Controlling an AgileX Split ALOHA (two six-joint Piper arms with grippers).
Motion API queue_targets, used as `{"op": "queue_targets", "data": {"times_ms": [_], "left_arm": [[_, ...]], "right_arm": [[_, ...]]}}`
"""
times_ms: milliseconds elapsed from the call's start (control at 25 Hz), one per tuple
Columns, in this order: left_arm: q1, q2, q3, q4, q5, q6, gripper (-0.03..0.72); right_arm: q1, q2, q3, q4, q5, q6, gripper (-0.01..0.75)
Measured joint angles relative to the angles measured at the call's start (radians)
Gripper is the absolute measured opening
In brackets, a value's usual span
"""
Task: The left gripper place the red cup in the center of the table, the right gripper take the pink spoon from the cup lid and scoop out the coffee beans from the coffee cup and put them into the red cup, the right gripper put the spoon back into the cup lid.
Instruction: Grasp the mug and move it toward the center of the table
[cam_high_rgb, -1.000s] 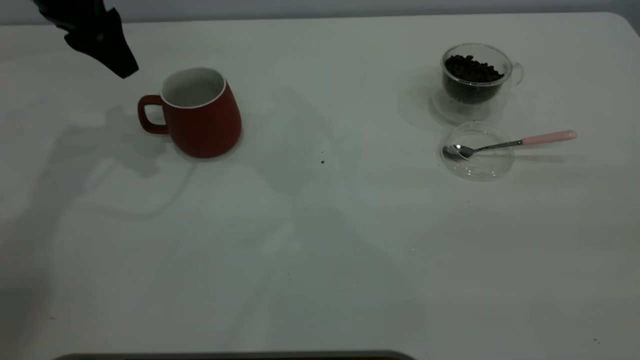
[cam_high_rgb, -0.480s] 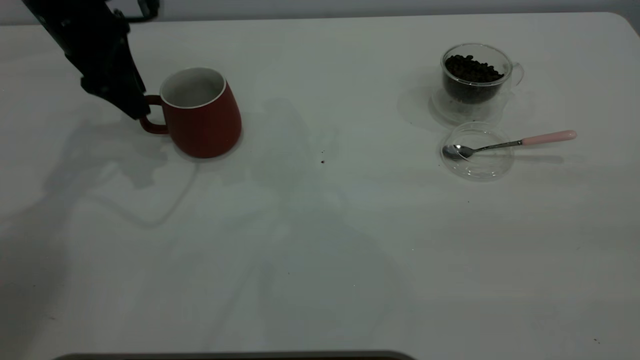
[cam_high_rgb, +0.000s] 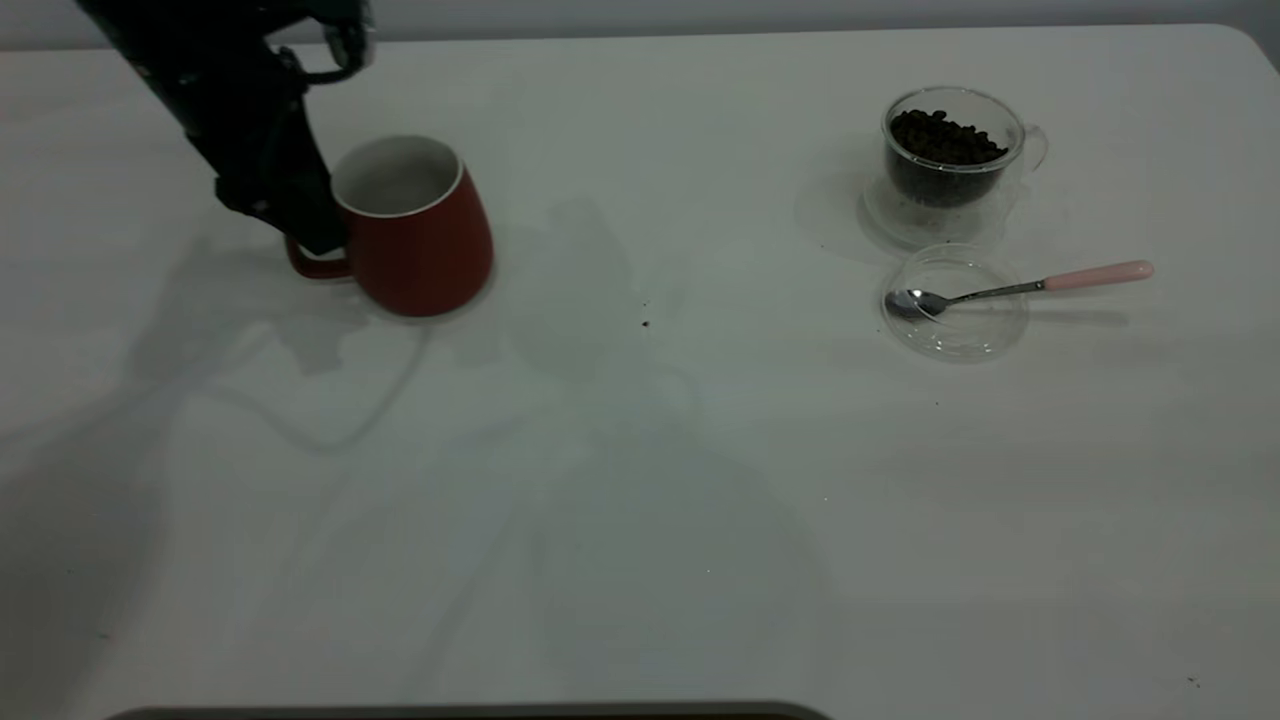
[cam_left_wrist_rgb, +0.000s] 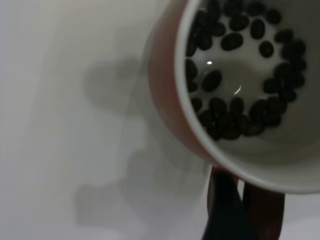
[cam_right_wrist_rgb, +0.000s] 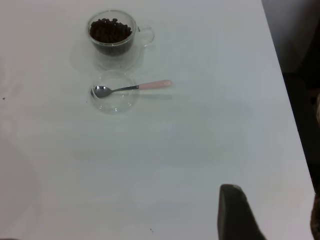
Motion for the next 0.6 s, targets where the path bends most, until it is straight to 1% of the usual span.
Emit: {"op": "queue_targets", "data": {"times_ms": [400, 600], "left_arm": [[-0.017, 0.001, 0.000, -0.023, -0.016, 0.010, 0.505], [-0.058, 0.004, 0.001, -0.103, -0.062, 0.013, 0.505]], "right_arm": [[0.000, 0.000, 0.000, 0.000, 0.000, 0.000, 0.394], [0.000, 0.000, 0.000, 0.000, 0.000, 0.000, 0.394]]}}
